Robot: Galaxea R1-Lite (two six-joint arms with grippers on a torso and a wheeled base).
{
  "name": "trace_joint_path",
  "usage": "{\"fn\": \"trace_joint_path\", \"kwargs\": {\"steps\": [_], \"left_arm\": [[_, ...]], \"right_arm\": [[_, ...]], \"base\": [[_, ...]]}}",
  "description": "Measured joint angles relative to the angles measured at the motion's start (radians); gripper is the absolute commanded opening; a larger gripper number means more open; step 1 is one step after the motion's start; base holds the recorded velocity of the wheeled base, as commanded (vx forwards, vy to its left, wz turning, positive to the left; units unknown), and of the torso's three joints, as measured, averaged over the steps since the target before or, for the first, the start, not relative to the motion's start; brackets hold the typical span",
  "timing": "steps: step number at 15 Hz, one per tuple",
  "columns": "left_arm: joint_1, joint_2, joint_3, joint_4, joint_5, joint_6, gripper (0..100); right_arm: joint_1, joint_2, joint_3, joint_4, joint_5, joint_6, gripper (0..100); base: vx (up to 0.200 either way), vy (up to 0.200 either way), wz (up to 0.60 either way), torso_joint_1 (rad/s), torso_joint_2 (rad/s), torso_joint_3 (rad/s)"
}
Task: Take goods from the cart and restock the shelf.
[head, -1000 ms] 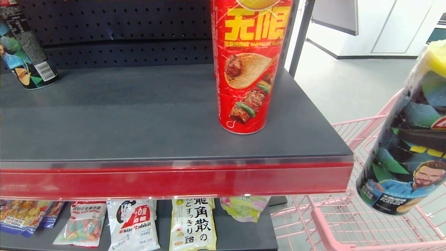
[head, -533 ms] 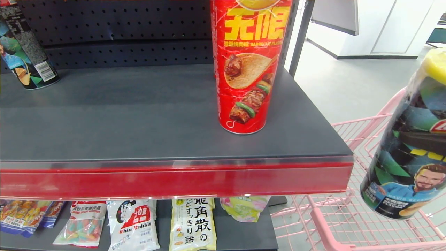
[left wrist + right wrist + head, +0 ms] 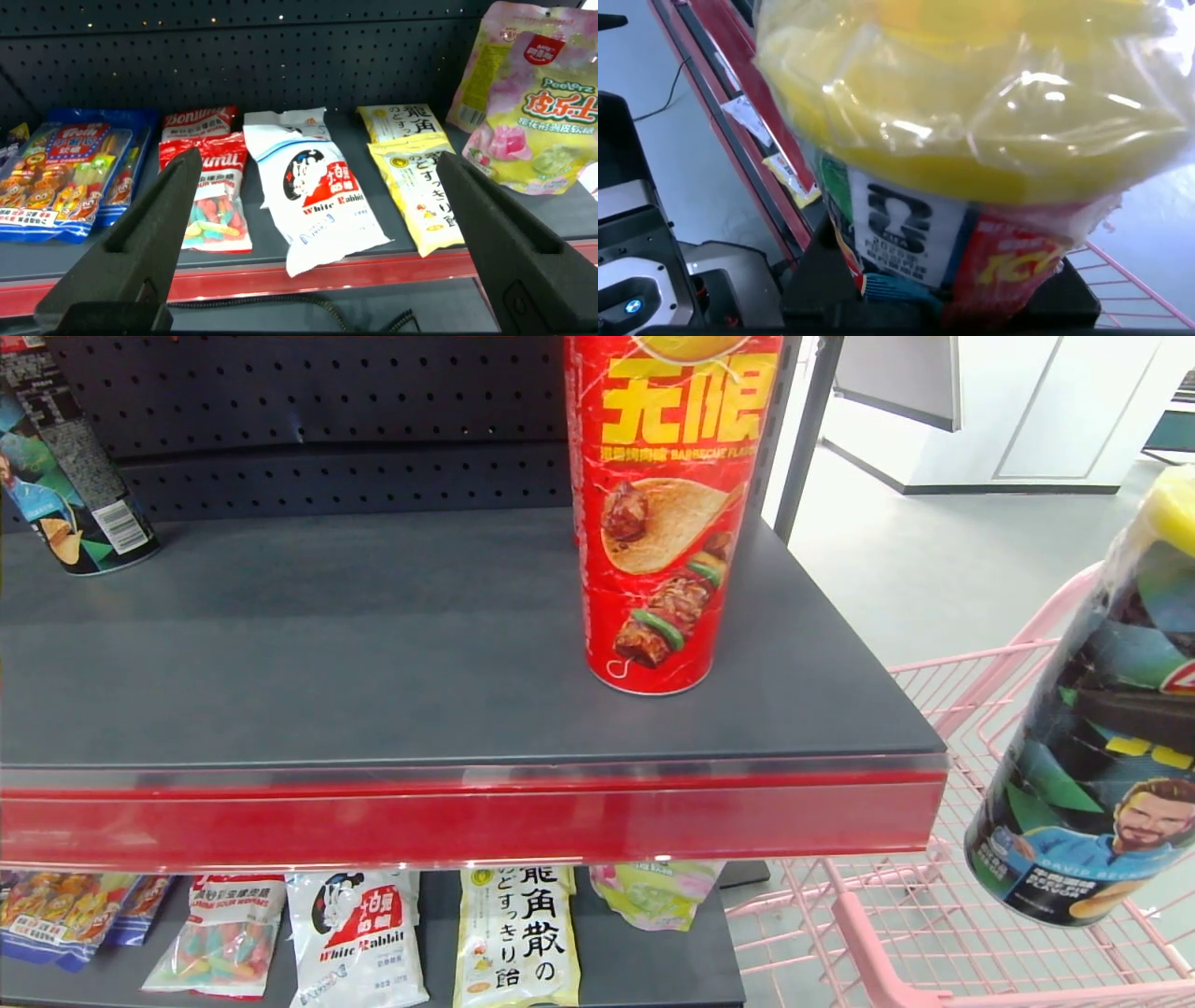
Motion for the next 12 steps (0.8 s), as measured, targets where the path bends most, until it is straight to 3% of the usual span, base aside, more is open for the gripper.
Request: {"fn": "trace_joint_path", "kwargs": {"steps": [4,12], "left_arm": [[0.000,0.000,0.000,0.000,0.000,0.000,100],[0.000,0.000,0.000,0.000,0.000,0.000,100]], "right_arm": [[0.000,-0.009,0.000,0.000,0.000,0.000,0],[0.000,-0.023,0.006,0.001,0.000,0.000,0]], "base": [[0.000,0.000,0.00,0.102,-0.31,-0.215],[0.000,0.000,0.00,0.188,-0.51,-0.330]]}}
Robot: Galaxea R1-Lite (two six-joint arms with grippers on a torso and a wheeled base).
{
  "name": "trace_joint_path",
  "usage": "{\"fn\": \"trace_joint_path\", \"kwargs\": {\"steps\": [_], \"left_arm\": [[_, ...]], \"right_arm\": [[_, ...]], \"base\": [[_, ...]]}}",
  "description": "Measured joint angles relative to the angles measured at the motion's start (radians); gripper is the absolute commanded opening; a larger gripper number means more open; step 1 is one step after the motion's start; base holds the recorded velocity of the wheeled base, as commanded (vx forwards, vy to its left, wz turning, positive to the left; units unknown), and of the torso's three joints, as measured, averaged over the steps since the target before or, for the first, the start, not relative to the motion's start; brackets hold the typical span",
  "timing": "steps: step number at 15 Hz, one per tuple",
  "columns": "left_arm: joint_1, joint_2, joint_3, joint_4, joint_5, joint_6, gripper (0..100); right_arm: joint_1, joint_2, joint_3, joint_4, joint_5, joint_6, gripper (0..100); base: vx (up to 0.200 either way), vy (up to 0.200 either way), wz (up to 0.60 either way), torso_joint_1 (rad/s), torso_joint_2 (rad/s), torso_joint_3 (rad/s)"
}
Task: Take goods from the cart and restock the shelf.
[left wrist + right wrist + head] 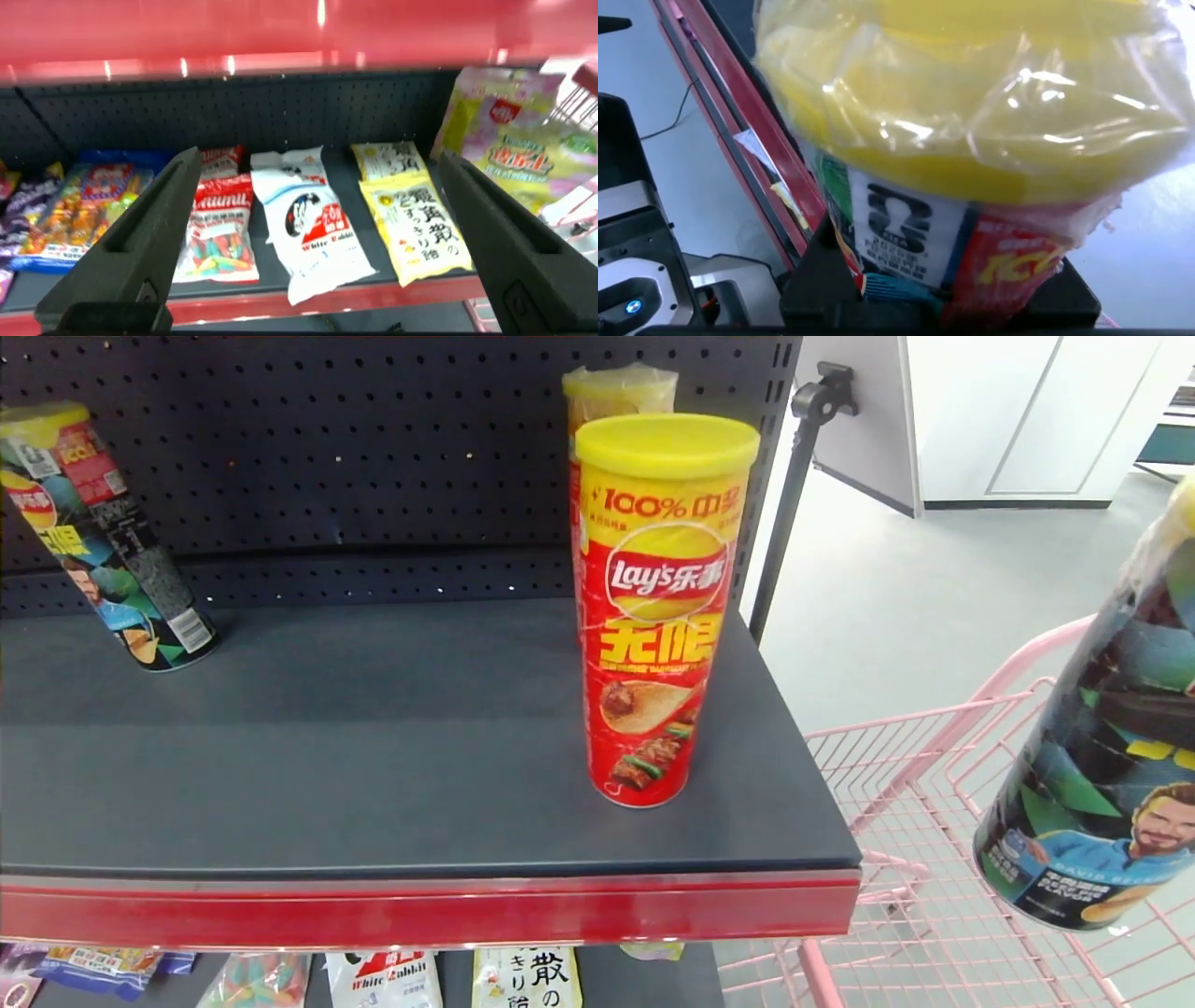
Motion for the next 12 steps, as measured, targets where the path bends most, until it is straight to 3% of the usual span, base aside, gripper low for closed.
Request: {"fn": "trace_joint_path", "kwargs": {"steps": [6,12], "left_arm": [[0.000,0.000,0.000,0.000,0.000,0.000,100],[0.000,0.000,0.000,0.000,0.000,0.000,100]], "right_arm": [[0.000,-0.007,0.005,0.001,0.000,0.000,0],[0.001,-0.025,0.037,0.000,0.003,0.007,0]], "base": [[0.000,0.000,0.00,0.240,-0.58,-0.346],[0.000,0.000,0.00,0.185,-0.42,-0.242]]}}
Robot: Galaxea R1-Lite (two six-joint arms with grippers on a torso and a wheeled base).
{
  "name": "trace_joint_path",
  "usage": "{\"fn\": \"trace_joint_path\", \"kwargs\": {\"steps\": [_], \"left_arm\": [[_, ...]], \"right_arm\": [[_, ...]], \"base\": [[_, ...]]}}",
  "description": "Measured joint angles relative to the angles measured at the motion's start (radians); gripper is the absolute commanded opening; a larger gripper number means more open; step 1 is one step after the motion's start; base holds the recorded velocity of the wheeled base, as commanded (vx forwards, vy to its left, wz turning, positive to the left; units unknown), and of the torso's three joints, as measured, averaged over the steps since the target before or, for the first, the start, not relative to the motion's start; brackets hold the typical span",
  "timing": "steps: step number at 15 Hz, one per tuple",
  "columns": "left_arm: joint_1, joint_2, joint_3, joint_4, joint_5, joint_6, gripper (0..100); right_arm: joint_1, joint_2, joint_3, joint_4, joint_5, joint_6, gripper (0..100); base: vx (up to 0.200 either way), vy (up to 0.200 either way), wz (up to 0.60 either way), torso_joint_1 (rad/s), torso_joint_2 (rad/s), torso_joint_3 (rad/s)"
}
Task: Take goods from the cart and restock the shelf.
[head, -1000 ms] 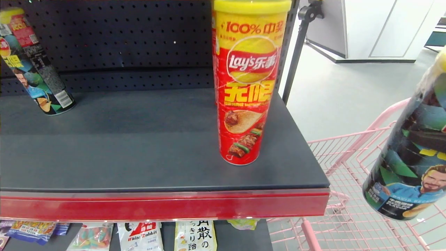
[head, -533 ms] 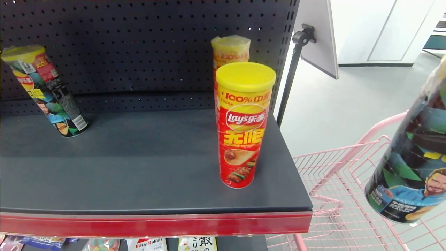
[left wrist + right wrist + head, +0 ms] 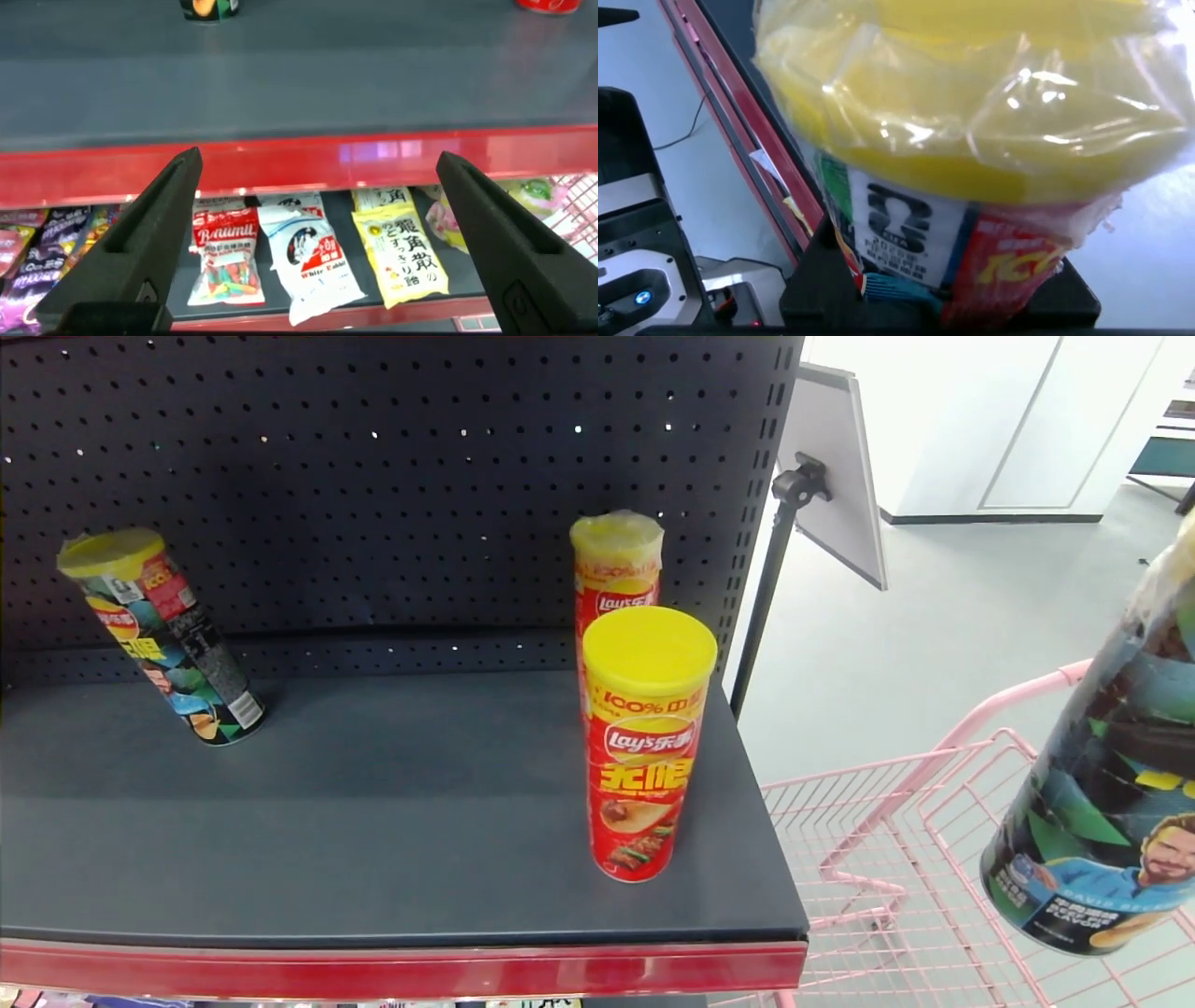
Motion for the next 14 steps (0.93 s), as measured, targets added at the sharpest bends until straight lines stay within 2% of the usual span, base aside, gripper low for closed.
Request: {"fn": "trace_joint_path", "kwargs": {"steps": [3,9,14], "left_arm": [[0.000,0.000,0.000,-0.001,0.000,0.000,100],[0.000,0.000,0.000,0.000,0.000,0.000,100],[0.000,0.000,0.000,0.000,0.000,0.000,100]], "right_arm": [[0.001,-0.009,0.010,-0.003,0.001,0.011,0],[0.014,-0.030,0.107,-0.068,0.003,0.019,0],[0.039,-0.024,0.112,-0.130,0.003,0.024,0]], "base": [[0.000,0.000,0.00,0.110,-0.26,-0.139],[0.000,0.000,0.00,0.000,0.00,0.000],[0.000,0.000,0.00,0.000,0.00,0.000]]}}
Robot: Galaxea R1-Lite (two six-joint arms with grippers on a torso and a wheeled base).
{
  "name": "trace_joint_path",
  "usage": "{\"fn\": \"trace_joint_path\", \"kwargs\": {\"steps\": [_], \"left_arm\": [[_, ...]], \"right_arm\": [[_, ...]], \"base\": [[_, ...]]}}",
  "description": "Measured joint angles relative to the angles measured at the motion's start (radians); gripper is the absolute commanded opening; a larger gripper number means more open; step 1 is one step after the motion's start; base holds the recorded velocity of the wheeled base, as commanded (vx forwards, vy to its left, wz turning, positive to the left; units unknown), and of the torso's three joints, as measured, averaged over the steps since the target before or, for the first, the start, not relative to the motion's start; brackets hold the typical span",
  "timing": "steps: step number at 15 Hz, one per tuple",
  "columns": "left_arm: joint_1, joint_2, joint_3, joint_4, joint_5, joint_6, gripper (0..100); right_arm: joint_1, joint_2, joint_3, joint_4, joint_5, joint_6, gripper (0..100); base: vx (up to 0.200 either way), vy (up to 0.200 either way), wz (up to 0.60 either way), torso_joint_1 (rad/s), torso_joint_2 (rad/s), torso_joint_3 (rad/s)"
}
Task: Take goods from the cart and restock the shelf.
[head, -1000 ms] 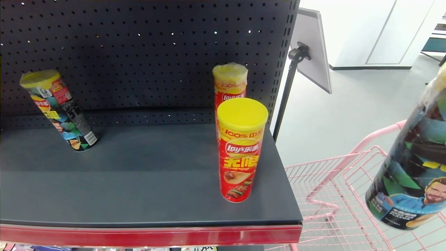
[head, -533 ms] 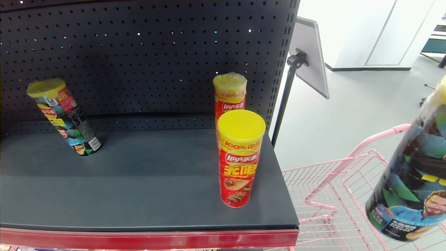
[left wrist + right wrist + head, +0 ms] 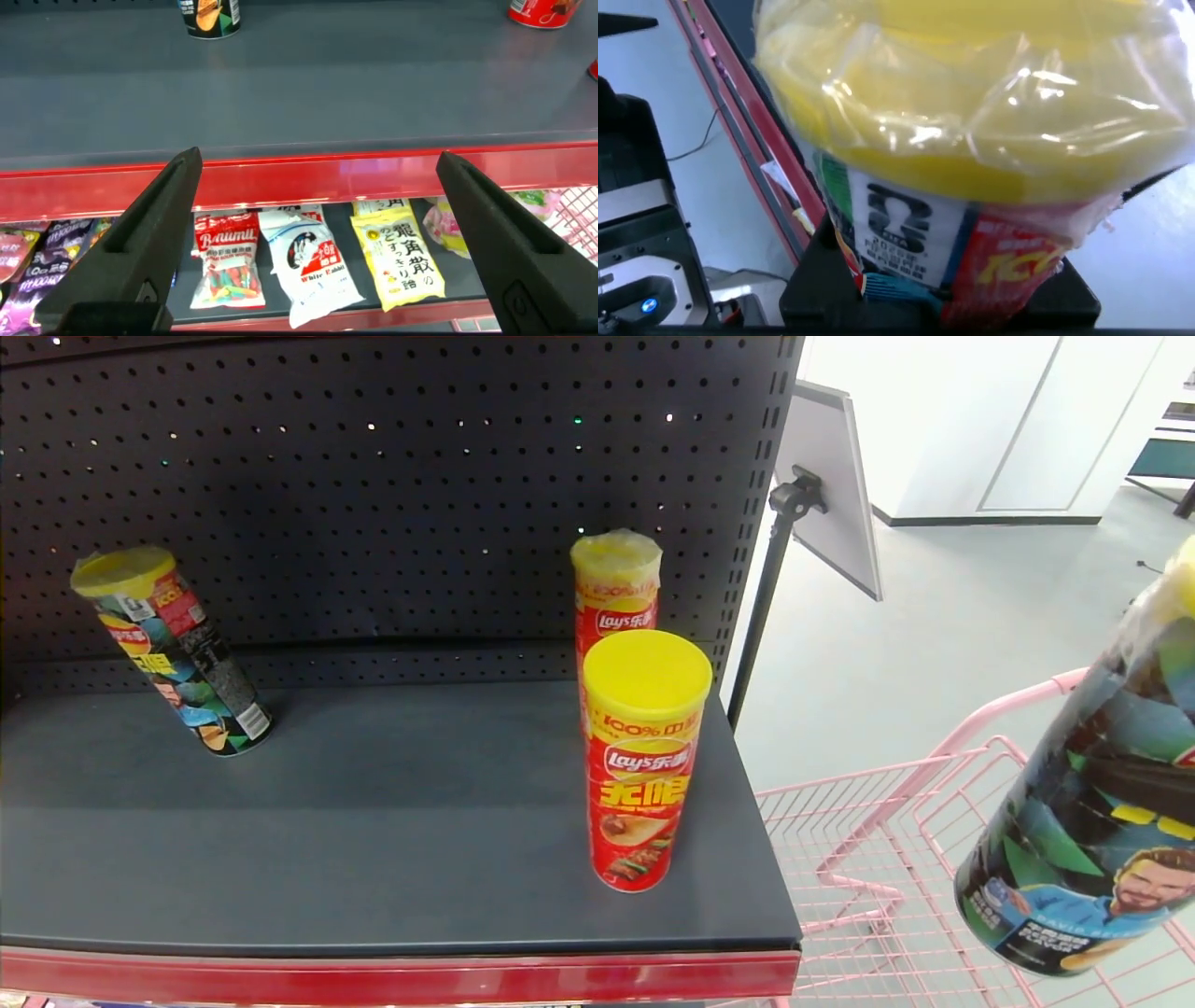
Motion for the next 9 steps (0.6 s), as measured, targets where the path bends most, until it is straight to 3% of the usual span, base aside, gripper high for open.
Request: {"fn": "trace_joint_path", "kwargs": {"steps": [9], "left_arm": [[0.000,0.000,0.000,0.000,0.000,0.000,100]], "right_arm": [[0.022,0.007,-0.012,-0.004,-0.002,0.011,0]], "base": [[0.000,0.000,0.00,0.000,0.00,0.000]]}}
